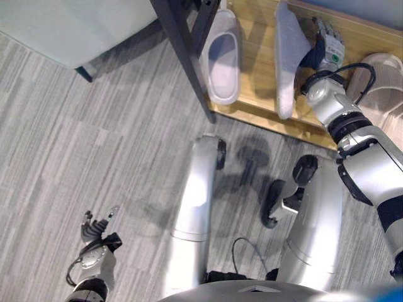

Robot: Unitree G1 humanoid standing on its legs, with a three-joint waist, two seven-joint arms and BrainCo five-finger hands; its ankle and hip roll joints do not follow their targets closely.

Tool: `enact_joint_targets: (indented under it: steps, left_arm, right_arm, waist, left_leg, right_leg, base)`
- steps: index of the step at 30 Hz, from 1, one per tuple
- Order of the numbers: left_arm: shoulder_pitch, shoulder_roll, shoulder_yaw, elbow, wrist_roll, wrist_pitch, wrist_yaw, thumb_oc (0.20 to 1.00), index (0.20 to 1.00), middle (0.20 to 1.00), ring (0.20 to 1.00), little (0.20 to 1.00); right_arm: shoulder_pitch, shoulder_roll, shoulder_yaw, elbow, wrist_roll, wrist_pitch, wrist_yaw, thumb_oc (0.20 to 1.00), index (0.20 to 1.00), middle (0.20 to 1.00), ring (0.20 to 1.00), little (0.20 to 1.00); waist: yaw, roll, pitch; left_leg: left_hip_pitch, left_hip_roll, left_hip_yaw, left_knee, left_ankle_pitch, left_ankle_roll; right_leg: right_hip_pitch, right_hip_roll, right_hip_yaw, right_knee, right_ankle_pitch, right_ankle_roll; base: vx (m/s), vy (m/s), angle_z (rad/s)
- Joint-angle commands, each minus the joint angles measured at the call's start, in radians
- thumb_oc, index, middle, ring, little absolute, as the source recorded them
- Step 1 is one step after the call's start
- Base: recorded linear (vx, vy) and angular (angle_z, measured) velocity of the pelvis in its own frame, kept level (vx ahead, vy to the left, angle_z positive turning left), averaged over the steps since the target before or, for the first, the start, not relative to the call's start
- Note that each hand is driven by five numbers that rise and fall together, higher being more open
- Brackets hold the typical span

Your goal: Arrange the slippers neatly on the shoe rack.

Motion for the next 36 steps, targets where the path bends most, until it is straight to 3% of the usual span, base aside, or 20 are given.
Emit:
enact_joint_targets:
  steps: [1, 6, 18, 30, 36]
  left_arm:
    - [0.052, 0.032, -0.036, -0.051, 0.038, -0.043, 0.026, 1.000, 1.000, 1.000, 1.000, 1.000]
    - [0.047, 0.037, -0.045, -0.056, 0.055, -0.045, 0.026, 1.000, 1.000, 1.000, 1.000, 1.000]
    - [0.052, 0.045, -0.052, -0.072, 0.079, -0.052, 0.034, 1.000, 1.000, 1.000, 1.000, 1.000]
    - [0.027, 0.030, -0.080, -0.037, 0.105, -0.041, 0.050, 1.000, 1.000, 1.000, 1.000, 1.000]
    - [0.025, 0.023, -0.083, -0.045, 0.110, -0.037, 0.050, 1.000, 1.000, 1.000, 1.000, 1.000]
  right_arm:
    - [-0.033, -0.093, -0.002, -0.183, 0.039, -0.075, -0.085, 1.000, 1.000, 1.000, 1.000, 1.000]
    - [-0.026, -0.086, -0.030, -0.243, 0.074, -0.116, -0.099, 1.000, 1.000, 1.000, 1.000, 1.000]
    - [0.033, -0.120, -0.059, -0.255, 0.095, -0.131, -0.093, 1.000, 1.000, 1.000, 1.000, 1.000]
    - [0.112, -0.008, -0.102, -0.218, 0.132, -0.112, -0.086, 1.000, 1.000, 1.000, 1.000, 1.000]
    - [0.160, -0.002, -0.121, -0.275, 0.134, -0.122, -0.079, 1.000, 1.000, 1.000, 1.000, 1.000]
  waist:
    - [0.041, 0.013, 0.057]
    - [0.042, 0.007, 0.057]
    - [0.037, 0.002, 0.057]
    - [0.026, -0.005, 0.057]
    - [0.020, -0.014, 0.057]
  left_leg:
    - [0.053, -0.012, -0.052, 0.012, -0.144, 0.050]
    - [0.053, -0.012, -0.051, 0.019, -0.141, 0.048]
    - [0.053, -0.017, -0.054, 0.025, -0.135, 0.044]
    - [0.053, -0.017, -0.048, 0.019, -0.131, 0.044]
    - [0.053, -0.016, -0.042, 0.016, -0.129, 0.044]
  right_leg:
    - [0.061, -0.001, 0.139, -0.022, 0.024, -0.044]
    - [0.061, 0.001, 0.142, -0.014, 0.024, -0.044]
    - [0.061, 0.000, 0.142, -0.012, 0.029, -0.043]
    - [0.061, 0.005, 0.146, -0.018, 0.038, -0.041]
    - [0.061, 0.006, 0.151, -0.019, 0.040, -0.040]
  base:
    - [0.00, 0.000, 0.00]
    - [0.00, 0.000, 0.00]
    - [0.00, 0.000, 0.00]
    - [0.00, 0.003, 0.00]
    - [0.00, 0.000, 0.00]
